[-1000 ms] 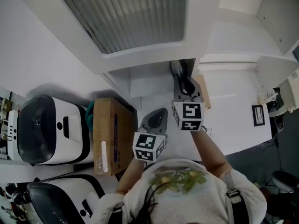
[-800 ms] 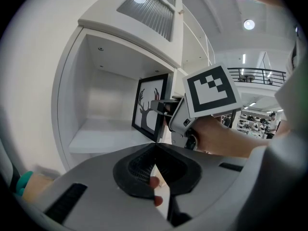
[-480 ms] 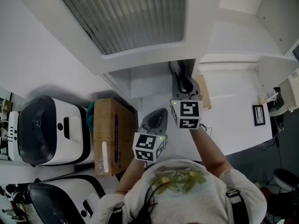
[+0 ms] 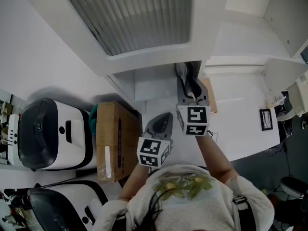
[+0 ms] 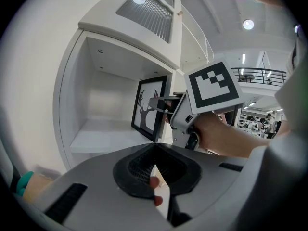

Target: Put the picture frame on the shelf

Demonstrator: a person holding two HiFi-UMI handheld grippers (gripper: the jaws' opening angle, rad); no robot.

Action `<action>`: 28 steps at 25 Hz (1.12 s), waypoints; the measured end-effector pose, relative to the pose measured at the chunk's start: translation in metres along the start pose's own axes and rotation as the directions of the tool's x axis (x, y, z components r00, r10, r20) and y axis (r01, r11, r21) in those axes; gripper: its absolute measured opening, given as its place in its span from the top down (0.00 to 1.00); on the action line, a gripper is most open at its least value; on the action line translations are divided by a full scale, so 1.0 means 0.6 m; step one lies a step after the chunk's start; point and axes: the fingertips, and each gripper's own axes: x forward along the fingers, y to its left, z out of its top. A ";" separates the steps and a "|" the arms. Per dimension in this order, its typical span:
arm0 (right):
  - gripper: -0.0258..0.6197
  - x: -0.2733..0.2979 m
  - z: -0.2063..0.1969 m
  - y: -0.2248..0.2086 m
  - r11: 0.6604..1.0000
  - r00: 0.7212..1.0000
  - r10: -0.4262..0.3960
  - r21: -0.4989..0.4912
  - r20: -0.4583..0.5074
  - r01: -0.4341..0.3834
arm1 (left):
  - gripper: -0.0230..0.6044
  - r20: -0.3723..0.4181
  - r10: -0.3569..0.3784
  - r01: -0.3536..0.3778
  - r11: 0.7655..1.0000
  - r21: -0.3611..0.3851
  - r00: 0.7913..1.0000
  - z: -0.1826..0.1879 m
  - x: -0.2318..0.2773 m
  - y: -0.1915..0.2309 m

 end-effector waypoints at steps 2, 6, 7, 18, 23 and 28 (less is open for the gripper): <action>0.79 -0.005 0.004 -0.001 1.000 1.000 -0.002 0.006 0.005 0.002 | 0.92 0.002 -0.002 0.002 1.000 0.001 1.000 0.001 -0.001 -0.002; 0.77 -0.016 0.009 -0.004 1.000 1.000 -0.013 -0.006 0.006 0.013 | 0.92 0.006 -0.004 0.004 1.000 0.005 1.000 0.003 -0.003 -0.008; 0.77 -0.019 0.010 -0.004 1.000 1.000 -0.015 -0.005 0.007 0.015 | 0.92 0.006 -0.004 0.004 1.000 0.007 1.000 0.004 -0.004 -0.010; 0.76 -0.062 0.004 -0.007 0.999 1.000 -0.031 -0.017 0.003 0.031 | 0.92 0.020 0.000 0.000 1.000 0.011 1.000 0.006 -0.019 -0.016; 0.76 -0.110 -0.001 -0.021 0.998 0.998 -0.065 0.012 0.015 0.064 | 0.92 0.032 0.001 -0.001 1.000 0.011 0.999 0.011 -0.032 -0.023; 0.87 -0.150 -0.024 -0.023 0.997 0.998 -0.068 0.024 -0.003 0.068 | 0.92 0.039 -0.006 0.006 1.000 0.014 0.999 0.010 -0.046 -0.035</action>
